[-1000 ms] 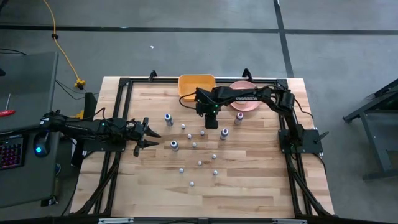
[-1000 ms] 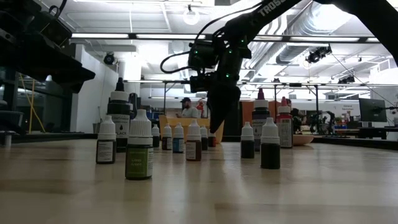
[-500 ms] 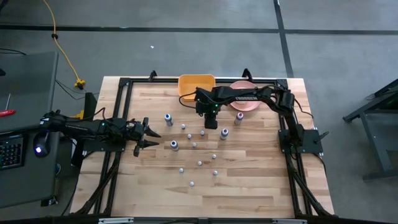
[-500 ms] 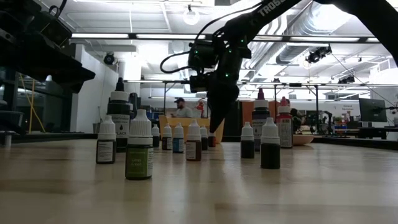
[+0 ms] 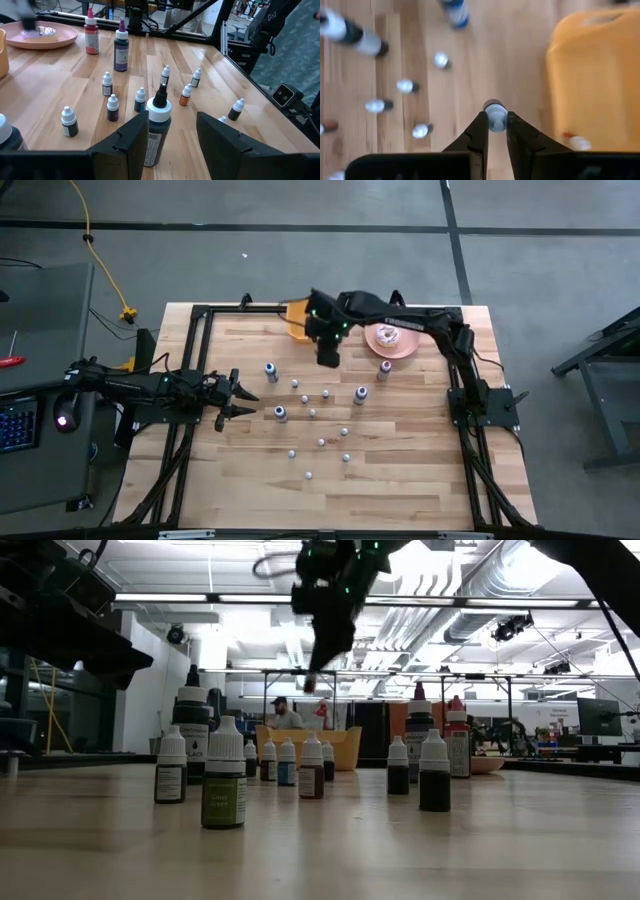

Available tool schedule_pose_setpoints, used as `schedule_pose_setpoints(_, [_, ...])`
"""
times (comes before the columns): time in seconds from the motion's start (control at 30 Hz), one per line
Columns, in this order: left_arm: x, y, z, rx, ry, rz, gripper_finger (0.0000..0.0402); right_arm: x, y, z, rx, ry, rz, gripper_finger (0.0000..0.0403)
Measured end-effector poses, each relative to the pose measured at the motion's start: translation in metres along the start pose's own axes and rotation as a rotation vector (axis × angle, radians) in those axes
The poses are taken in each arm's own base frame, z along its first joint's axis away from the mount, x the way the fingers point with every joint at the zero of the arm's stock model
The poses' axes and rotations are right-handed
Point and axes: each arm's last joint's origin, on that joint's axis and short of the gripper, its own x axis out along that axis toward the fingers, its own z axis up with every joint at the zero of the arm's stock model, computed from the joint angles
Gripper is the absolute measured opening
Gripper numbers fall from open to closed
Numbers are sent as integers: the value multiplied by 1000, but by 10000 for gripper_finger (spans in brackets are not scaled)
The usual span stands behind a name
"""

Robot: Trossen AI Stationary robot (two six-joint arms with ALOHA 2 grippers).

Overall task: Pick & Place food coloring
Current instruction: Put the small black food coloring bottle into the yellow bin

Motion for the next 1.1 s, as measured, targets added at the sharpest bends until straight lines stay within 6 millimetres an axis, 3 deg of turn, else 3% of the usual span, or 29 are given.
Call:
schedule_pose_setpoints(0.2, [0, 0, 0, 0, 0, 0, 163, -35, -19, 14, 72, -97, -120, 38])
schedule_pose_setpoints(0.4, [0, 0, 0, 0, 0, 0, 163, -41, -52, 3, 238, -71, -245, 41])
schedule_pose_setpoints(0.73, [0, 0, 0, 0, 1, 0, 163, -10, -92, -26, 405, -27, -284, 43])
schedule_pose_setpoints(1.1, [0, 0, 0, 0, 0, 0, 163, 27, -103, -50, 490, 4, -255, 46])
